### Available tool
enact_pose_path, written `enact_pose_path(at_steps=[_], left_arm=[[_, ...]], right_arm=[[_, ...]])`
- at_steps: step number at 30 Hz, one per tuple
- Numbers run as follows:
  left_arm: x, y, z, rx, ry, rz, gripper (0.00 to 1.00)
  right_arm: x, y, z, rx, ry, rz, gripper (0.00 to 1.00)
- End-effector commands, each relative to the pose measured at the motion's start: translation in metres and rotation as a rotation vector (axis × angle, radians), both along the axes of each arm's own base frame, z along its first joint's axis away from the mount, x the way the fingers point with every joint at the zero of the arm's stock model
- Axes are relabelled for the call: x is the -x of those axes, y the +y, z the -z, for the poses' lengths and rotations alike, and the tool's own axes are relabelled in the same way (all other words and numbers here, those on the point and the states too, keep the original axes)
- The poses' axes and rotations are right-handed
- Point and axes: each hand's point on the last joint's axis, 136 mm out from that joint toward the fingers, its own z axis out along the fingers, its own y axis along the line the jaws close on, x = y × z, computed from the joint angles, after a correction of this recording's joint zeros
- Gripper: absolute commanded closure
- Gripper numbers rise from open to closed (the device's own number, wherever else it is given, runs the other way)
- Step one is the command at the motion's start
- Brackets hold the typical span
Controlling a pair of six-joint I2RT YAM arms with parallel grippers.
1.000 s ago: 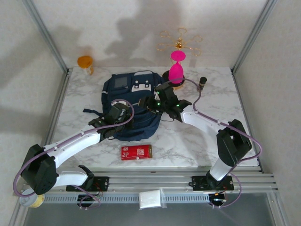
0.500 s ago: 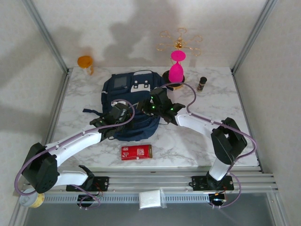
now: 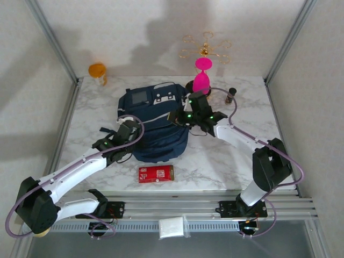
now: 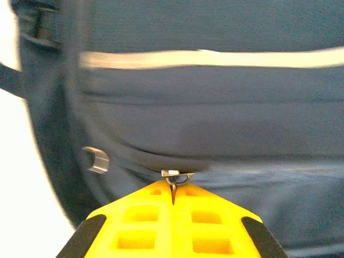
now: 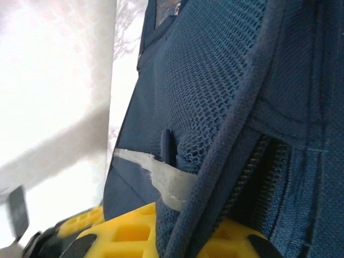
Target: Pack the student bag
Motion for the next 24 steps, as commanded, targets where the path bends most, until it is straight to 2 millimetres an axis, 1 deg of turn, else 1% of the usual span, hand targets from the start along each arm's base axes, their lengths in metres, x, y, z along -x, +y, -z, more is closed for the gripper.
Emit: enact_pose_path(at_steps=[1, 3, 5, 6, 8, 9, 10, 13, 14, 15, 18, 20, 21, 23, 24], left_arm=[[0.0, 0.039, 0.011, -0.099, 0.022, -0.114, 1.0], [-0.007, 0.028, 0.01, -0.063, 0.013, -0.072, 1.0], [-0.013, 0.01, 0.008, 0.001, 0.001, -0.009, 1.0], [-0.014, -0.001, 0.006, 0.036, -0.008, 0.033, 1.0], [-0.015, -0.019, 0.0, 0.092, -0.031, 0.076, 1.0], [-0.015, -0.026, -0.002, 0.103, -0.039, 0.093, 1.0], [-0.014, -0.034, -0.005, 0.114, -0.048, 0.115, 1.0], [-0.013, -0.047, -0.005, 0.119, -0.047, 0.142, 1.0], [-0.013, -0.049, -0.005, 0.113, -0.047, 0.147, 1.0], [-0.014, -0.049, -0.003, 0.103, -0.043, 0.14, 1.0], [-0.015, -0.05, 0.001, 0.094, -0.033, 0.135, 1.0], [-0.017, -0.047, 0.001, 0.084, -0.038, 0.119, 1.0], [-0.018, -0.045, -0.001, 0.078, -0.042, 0.109, 1.0], [-0.019, -0.038, -0.003, 0.056, -0.049, 0.081, 1.0], [-0.019, -0.032, -0.003, 0.039, -0.049, 0.062, 1.0]], right_arm=[[-0.011, -0.03, -0.049, -0.021, -0.13, -0.041, 1.0], [-0.018, -0.04, -0.046, 0.03, -0.133, 0.002, 1.0], [-0.016, -0.038, -0.043, 0.014, -0.122, 0.025, 1.0], [-0.014, -0.035, -0.039, 0.008, -0.108, 0.043, 0.94], [-0.009, -0.025, -0.035, -0.005, -0.105, 0.074, 0.72], [-0.006, -0.02, -0.033, -0.008, -0.099, 0.098, 0.65], [-0.003, -0.013, -0.029, -0.016, -0.097, 0.112, 0.6], [0.004, 0.005, -0.026, -0.06, -0.079, 0.165, 0.53], [0.003, 0.009, -0.027, -0.071, -0.085, 0.181, 0.52], [0.011, 0.022, -0.026, -0.072, -0.087, 0.175, 0.52], [0.008, 0.037, -0.016, -0.044, -0.086, 0.197, 0.54], [0.005, 0.04, -0.007, -0.036, -0.072, 0.2, 0.65], [0.004, 0.039, -0.007, -0.027, -0.081, 0.204, 0.71], [0.003, 0.034, -0.012, -0.013, -0.106, 0.21, 0.79], [0.003, 0.032, -0.018, -0.014, -0.123, 0.207, 0.87]])
